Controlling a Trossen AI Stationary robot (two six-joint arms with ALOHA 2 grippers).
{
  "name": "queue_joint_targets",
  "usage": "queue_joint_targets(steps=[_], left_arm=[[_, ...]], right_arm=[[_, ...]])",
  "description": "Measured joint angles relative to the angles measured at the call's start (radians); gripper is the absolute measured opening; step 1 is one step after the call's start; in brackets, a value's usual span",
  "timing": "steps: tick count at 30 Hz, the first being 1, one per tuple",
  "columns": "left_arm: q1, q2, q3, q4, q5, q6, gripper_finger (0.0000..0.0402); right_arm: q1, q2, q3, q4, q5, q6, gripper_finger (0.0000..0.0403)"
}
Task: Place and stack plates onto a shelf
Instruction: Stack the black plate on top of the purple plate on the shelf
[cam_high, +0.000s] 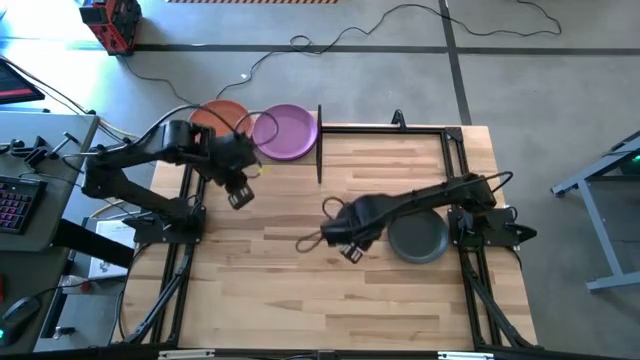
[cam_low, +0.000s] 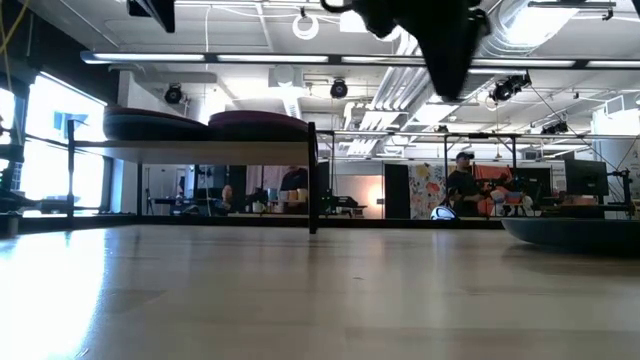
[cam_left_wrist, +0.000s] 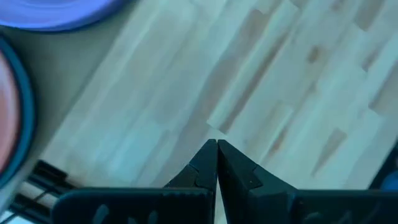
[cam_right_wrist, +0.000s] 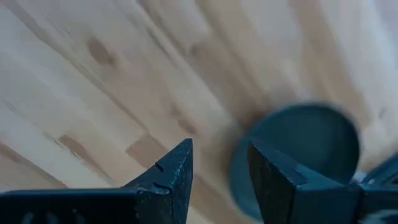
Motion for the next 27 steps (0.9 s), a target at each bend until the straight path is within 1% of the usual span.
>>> queue_joint_targets(steps=[3,6,11,14,19,23,27], left_arm=[[-0.069,0.000,0.000,0.000,0.000,-0.046,0.0000],[-0.125,0.000,0.000,0.000,0.000,-0.101,0.0000],[-0.216,0.000,0.000,0.000,-0.001,-0.106,0.0000],[-0.266,0.000,-0.023,0.013,-0.015,-0.106,0.0000],[-0.339,0.000,-0.091,0.012,-0.027,-0.140,0.0000],[-0.383,0.001,-0.149,0.012,-0.034,-0.169,0.0000],[-0.409,0.000,-0.187,0.031,-0.040,-0.183,0.0000]], right_arm=[[0.033,0.000,-0.064,0.012,-0.027,0.095,0.0129],[0.064,-0.001,-0.122,0.026,-0.044,0.153,0.0129],[0.108,-0.001,-0.221,0.064,-0.050,0.235,0.0129],[0.122,-0.001,-0.285,0.110,-0.101,0.275,0.0129],[0.124,-0.001,-0.366,0.195,-0.176,0.280,0.0129],[0.124,-0.001,-0.373,0.192,-0.169,0.336,0.0129],[0.124,-0.001,-0.373,0.183,-0.102,0.344,0.0129]])
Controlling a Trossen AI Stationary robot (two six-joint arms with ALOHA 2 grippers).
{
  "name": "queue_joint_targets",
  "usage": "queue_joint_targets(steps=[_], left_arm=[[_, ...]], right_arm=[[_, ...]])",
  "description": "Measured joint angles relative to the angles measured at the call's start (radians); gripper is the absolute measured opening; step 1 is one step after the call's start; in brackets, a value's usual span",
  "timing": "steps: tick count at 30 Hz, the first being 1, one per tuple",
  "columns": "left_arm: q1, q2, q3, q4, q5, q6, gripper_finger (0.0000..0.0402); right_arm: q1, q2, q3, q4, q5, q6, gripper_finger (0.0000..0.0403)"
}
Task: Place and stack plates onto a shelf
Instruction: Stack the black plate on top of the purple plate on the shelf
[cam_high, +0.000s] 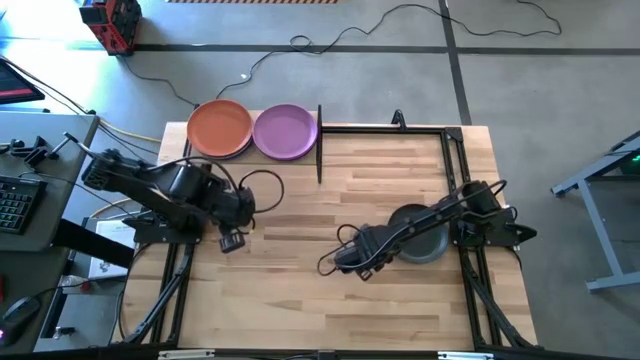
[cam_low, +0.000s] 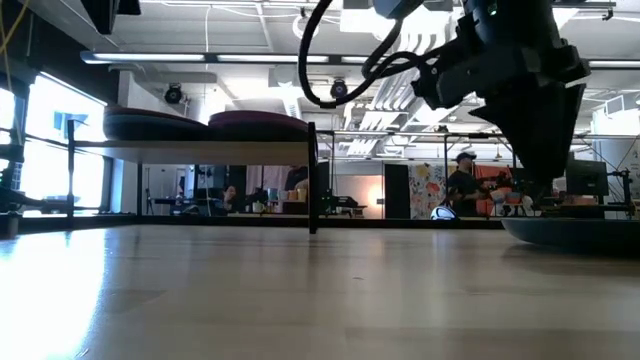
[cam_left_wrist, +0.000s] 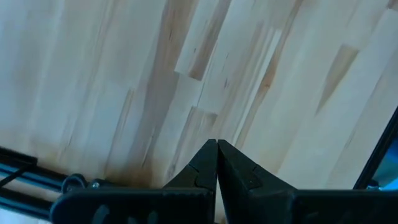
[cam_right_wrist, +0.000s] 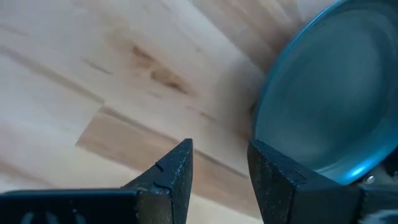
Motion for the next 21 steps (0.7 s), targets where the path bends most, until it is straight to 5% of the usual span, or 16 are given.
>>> queue_joint_targets(steps=[21], left_arm=[[-0.049,0.000,-0.027,0.110,-0.026,-0.026,0.0001]], right_arm=[[-0.027,0.011,-0.265,0.129,-0.073,0.018,0.0128]])
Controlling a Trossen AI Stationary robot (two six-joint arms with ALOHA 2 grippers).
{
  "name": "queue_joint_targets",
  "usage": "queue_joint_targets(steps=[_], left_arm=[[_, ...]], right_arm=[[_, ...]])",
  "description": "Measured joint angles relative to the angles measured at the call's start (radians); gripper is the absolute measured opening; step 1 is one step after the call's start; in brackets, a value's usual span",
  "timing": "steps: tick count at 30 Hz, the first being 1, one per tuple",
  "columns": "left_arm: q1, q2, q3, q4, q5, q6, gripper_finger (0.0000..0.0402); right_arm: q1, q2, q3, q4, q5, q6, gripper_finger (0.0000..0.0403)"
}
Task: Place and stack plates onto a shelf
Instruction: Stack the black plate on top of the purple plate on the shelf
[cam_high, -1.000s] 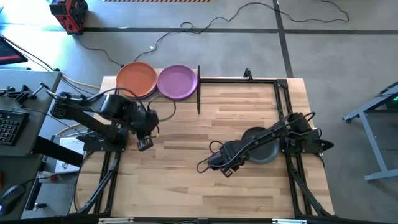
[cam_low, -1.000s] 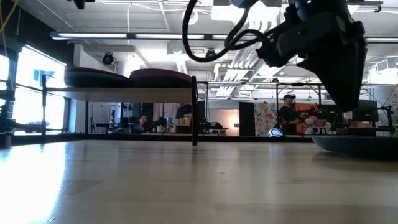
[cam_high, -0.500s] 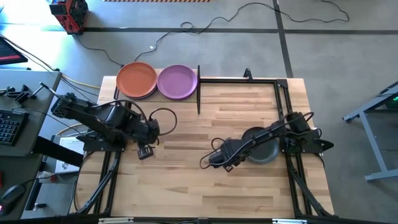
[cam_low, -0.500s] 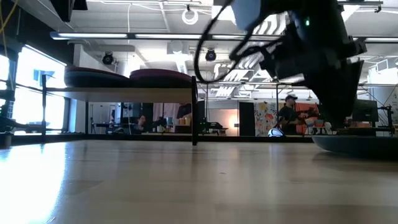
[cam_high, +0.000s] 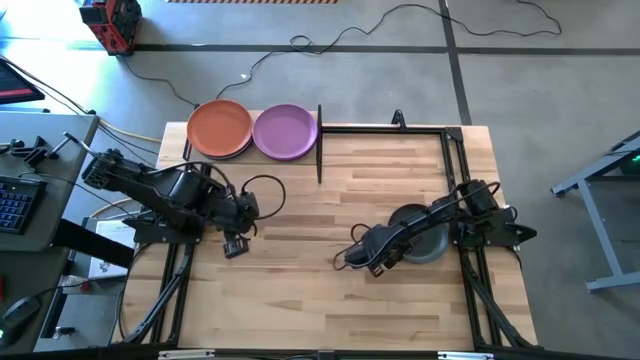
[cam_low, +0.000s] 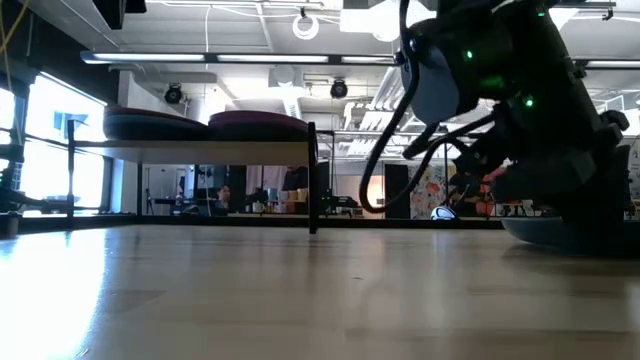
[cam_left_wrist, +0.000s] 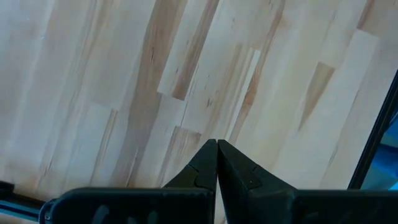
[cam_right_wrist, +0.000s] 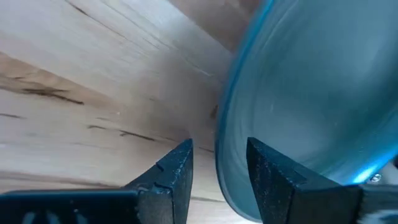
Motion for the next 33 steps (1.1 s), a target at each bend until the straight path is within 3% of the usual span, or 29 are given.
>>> queue_joint_targets(steps=[4,10,19,33], left_arm=[[0.000,0.000,0.000,0.000,-0.001,0.000,0.0001],[0.000,0.000,0.000,0.000,-0.024,-0.002,0.0001],[0.000,0.000,0.000,0.003,-0.025,-0.015,0.0000],[0.001,0.000,0.000,0.003,-0.042,-0.026,0.0000]], right_arm=[[0.001,0.000,-0.008,0.008,0.001,0.001,0.0104],[0.001,0.000,-0.007,0.006,0.007,-0.010,0.0010],[0.001,-0.008,0.072,-0.061,0.031,-0.035,0.0002],[0.001,-0.010,0.429,-0.317,0.230,-0.052,0.0000]])
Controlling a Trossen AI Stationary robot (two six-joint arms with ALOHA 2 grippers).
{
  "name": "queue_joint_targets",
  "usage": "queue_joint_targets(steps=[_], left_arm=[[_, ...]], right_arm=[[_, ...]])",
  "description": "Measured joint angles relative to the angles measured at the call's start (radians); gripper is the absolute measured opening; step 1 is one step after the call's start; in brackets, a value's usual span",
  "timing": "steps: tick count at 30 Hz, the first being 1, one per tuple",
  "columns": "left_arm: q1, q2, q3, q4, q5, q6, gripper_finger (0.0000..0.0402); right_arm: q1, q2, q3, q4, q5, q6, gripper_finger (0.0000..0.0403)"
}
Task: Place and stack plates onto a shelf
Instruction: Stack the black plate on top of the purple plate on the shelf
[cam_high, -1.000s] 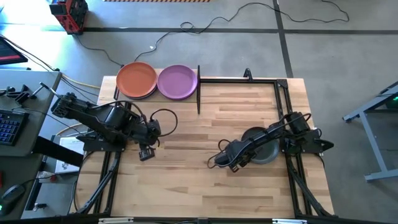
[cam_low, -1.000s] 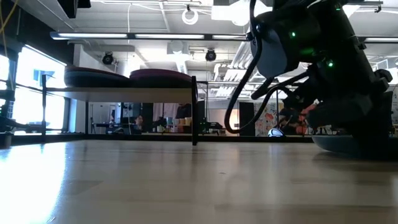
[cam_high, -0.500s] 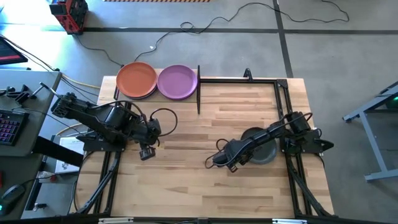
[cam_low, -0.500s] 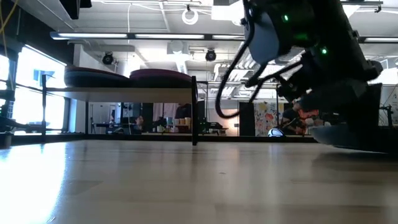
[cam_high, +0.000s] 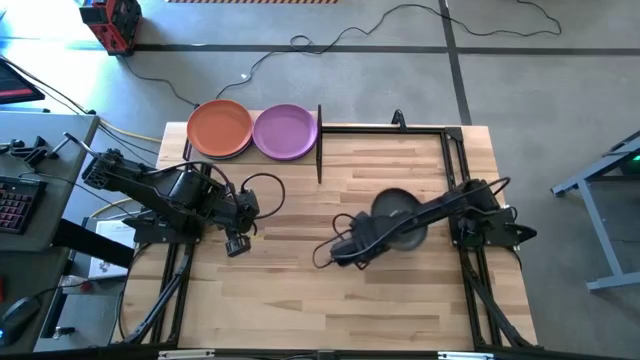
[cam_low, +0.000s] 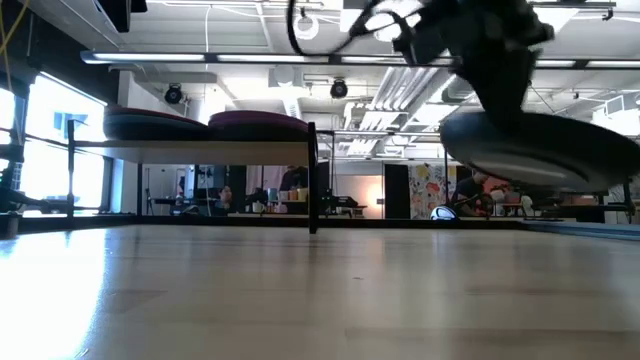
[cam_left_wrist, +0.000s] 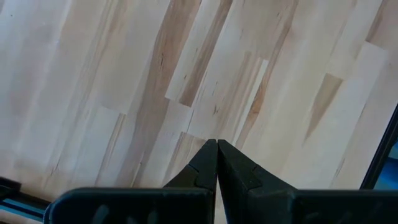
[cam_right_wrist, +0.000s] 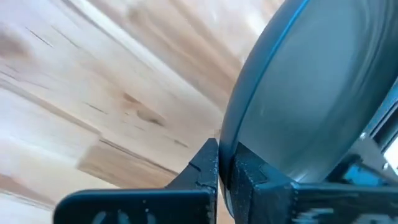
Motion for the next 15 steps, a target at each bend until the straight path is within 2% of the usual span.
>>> queue_joint_targets(steps=[9,15], left_arm=[[0.000,0.000,0.000,0.000,-0.031,0.000,0.0000],[0.003,0.000,0.000,0.002,-0.058,-0.001,0.0000]], right_arm=[[-0.018,-0.001,0.244,-0.023,0.210,-0.114,0.0000],[-0.081,-0.001,0.392,-0.022,0.344,-0.303,0.0000]])
